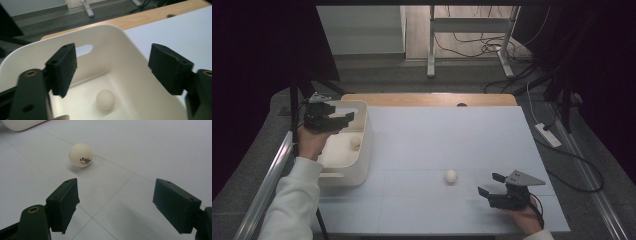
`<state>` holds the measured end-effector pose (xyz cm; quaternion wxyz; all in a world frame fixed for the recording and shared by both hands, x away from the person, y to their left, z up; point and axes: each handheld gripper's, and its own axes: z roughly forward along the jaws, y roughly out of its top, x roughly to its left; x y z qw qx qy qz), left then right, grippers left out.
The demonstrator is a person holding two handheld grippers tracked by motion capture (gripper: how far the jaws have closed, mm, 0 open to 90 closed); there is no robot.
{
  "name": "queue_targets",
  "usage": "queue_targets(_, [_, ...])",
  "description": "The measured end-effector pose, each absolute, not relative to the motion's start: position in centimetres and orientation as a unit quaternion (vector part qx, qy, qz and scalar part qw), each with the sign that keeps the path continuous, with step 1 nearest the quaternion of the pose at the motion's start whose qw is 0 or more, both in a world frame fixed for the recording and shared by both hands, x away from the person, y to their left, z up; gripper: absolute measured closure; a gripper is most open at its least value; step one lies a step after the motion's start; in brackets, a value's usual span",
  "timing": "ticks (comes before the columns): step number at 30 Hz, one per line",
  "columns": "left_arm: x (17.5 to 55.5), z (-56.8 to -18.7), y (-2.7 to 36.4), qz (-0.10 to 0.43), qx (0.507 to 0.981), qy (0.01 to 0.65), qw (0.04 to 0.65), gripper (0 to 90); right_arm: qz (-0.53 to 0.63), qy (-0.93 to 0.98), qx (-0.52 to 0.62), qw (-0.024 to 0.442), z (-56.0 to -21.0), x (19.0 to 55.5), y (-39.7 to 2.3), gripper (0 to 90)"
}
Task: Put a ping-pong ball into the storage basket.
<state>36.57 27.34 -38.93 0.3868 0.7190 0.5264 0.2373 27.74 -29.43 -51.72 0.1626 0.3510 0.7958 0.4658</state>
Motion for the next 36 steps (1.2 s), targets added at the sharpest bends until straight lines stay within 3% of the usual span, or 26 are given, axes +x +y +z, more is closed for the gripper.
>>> queue_targets(6, [35.7, -38.2, 26.6, 0.23, 0.719, 0.504, 0.419, 18.6, 0.469, 0.794, 0.352, 0.16, -51.7, 27.9, -29.4, 20.7])
queue_targets(18, [33.2, -37.5, 24.2, 0.196, 0.722, 0.447, 0.49, 18.6, 0.473, 0.791, 0.353, 0.16, -51.6, 28.3, -29.4, 20.7])
queue_targets(36, [31.7, -38.1, 19.8, 0.157, 0.741, 0.392, 0.523, 18.9, 0.476, 0.79, 0.351, 0.163, -51.5, 28.4, -29.6, 20.6])
